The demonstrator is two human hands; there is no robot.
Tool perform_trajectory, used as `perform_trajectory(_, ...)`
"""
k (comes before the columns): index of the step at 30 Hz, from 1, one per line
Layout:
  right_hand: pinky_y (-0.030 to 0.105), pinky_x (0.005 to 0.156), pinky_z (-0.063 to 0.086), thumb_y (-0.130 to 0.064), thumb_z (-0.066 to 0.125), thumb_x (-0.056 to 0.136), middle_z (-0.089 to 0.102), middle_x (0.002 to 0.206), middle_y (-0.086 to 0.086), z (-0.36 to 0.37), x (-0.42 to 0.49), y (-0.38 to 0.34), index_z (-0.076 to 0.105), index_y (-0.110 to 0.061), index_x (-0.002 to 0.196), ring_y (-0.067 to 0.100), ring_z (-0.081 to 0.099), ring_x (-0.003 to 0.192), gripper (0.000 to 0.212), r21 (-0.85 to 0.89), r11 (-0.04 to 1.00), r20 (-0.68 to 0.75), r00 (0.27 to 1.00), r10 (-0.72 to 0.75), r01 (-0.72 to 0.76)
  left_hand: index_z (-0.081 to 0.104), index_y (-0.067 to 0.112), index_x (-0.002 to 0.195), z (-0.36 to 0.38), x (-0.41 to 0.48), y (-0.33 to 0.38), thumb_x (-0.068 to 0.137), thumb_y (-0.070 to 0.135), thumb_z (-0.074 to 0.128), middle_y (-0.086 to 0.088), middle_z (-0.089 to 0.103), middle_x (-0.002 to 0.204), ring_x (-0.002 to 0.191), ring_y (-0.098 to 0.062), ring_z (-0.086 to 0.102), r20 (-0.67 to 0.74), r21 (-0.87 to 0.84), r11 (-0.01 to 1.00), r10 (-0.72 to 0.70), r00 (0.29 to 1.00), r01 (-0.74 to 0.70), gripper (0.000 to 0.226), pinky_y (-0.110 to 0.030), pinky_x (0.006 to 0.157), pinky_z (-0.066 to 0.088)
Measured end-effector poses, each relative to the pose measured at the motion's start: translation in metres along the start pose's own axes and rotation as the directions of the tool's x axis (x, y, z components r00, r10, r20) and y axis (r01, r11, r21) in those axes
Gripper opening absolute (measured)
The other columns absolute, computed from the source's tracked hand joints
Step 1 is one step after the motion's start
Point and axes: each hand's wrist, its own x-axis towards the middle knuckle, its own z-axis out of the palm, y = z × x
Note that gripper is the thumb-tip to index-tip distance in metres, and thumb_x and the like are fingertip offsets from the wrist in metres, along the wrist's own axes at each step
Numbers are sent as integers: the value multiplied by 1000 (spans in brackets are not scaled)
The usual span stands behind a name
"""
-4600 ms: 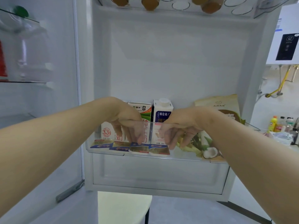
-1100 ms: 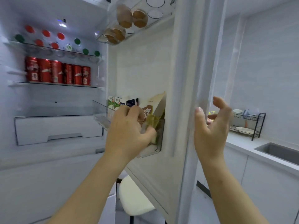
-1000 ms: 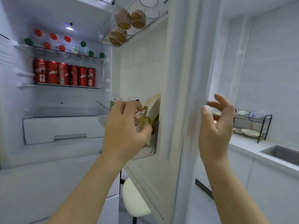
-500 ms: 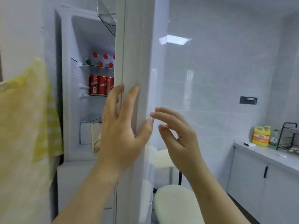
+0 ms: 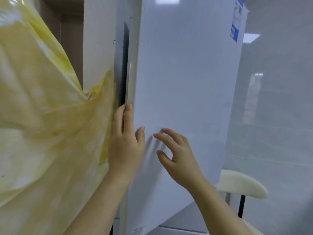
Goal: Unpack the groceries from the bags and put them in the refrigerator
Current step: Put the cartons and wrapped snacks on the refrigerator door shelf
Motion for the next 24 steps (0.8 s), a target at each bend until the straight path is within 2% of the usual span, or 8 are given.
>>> perform_trajectory(2,19,106,17,-22,52,92,29,146,-18,16,12,5,46,-38,133,2,18,131,44,-46,999,37,999,0,1,38,-2,136,9,5,-19,87,10,60,-21,40,133,114,-34,49,-11,24,1000,-16,1000,16,56,-40,87,50)
perform_trajectory(5,26,109,17,-30,44,88,27,149,-14,42,32,17,47,-37,133,11,20,136,46,-104,995,56,998,12,-6,39,-2,136,23,15,-47,82,6,67,-10,31,128,104,-38,53,-22,108,994,-19,1000,22,61,-40,81,50)
perform_trajectory(8,31,108,20,-32,42,84,31,149,-9,64,53,28,50,-33,132,17,24,137,49,-132,991,31,999,39,-35,40,-1,136,41,21,-75,78,2,69,-16,39,126,99,-38,56,9,174,985,-24,1000,22,65,-40,77,52)
perform_trajectory(13,34,111,17,-25,50,92,23,153,-7,96,87,51,43,-33,138,19,14,142,47,-222,974,58,997,54,-40,50,2,129,76,26,-120,64,3,77,-28,45,131,105,-44,58,188,313,949,-38,981,-24,70,-45,76,54)
perform_trajectory(17,47,108,25,-24,60,84,27,153,5,125,104,77,49,-27,133,36,22,140,51,-367,930,108,994,31,11,54,5,127,110,28,-146,60,9,80,-26,45,135,121,-45,48,331,384,922,-84,940,-53,72,-52,87,48)
perform_trajectory(19,48,110,21,-24,59,84,20,156,6,135,113,88,45,-25,136,37,16,142,54,-428,904,147,988,43,24,39,11,141,123,32,-153,75,17,70,-22,28,149,137,-39,29,393,422,904,-116,912,-67,73,-50,102,37)
perform_trajectory(21,45,114,9,-26,51,90,4,158,2,141,122,99,32,-26,143,32,0,145,56,-445,895,218,971,101,7,9,19,150,139,35,-165,92,26,47,-12,-1,157,145,-28,0,505,447,890,-167,847,-90,70,-43,115,14)
perform_trajectory(24,45,115,1,-28,44,93,-8,158,-2,150,135,117,19,-27,147,27,-11,144,59,-503,864,274,944,181,-20,-4,21,150,162,42,-182,95,31,40,-8,-13,157,145,-24,-10,623,442,885,-186,759,-146,71,-40,117,7)
